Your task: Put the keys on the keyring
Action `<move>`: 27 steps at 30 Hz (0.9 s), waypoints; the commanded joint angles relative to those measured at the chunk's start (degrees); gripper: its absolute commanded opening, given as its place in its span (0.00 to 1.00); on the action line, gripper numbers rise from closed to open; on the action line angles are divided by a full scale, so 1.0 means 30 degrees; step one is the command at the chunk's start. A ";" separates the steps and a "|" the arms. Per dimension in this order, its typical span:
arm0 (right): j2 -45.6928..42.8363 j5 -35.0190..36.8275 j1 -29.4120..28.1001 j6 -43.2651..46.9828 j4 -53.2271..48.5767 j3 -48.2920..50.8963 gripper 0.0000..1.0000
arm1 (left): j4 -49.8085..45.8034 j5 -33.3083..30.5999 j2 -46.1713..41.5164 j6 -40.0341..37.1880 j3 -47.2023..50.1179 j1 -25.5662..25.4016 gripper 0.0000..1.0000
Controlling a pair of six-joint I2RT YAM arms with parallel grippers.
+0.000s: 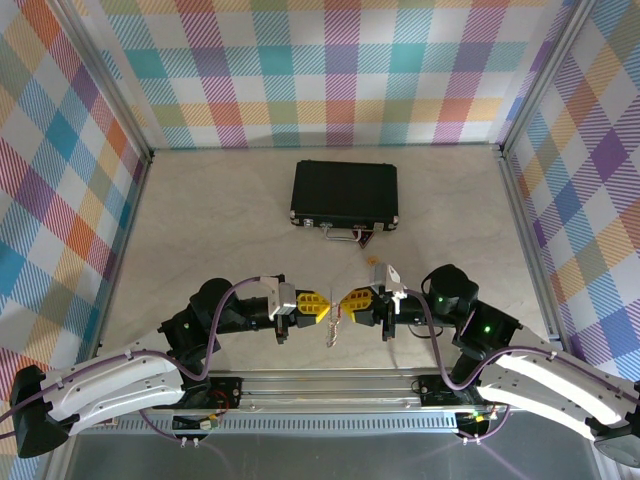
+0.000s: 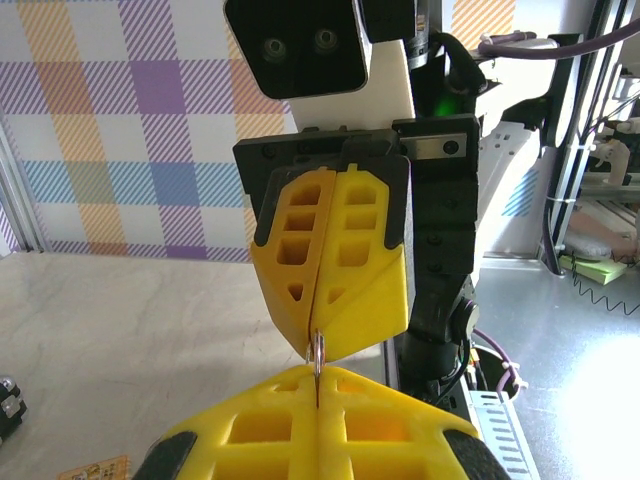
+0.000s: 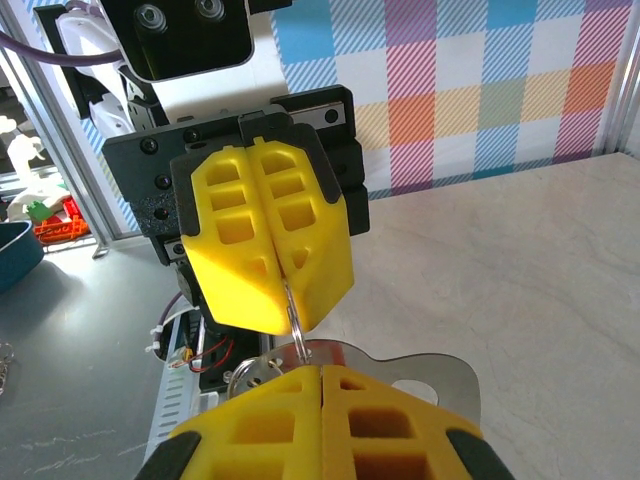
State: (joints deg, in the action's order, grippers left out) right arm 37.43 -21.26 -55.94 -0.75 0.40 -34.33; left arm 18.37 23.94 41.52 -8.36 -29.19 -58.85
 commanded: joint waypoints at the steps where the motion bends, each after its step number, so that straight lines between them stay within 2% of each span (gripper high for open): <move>1: -0.0047 -0.0034 -0.0063 -0.0247 0.1212 0.0121 0.00 | 0.1041 0.0031 -0.0156 0.0209 0.0179 -0.0130 0.00; 17: -0.0713 -0.0004 -0.0073 -0.0261 0.0861 0.0213 0.00 | 0.0962 -0.0679 -0.0658 0.0155 0.0381 -0.0129 0.00; 27: -0.0234 -0.0298 -0.0072 -0.0307 0.1612 0.0257 0.00 | 0.0990 -0.0307 -0.0276 0.0179 0.0122 -0.0129 0.00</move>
State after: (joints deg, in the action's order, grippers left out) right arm 36.58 -21.32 -55.94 -1.13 2.31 -34.22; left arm 18.35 22.46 40.86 -8.36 -28.38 -58.87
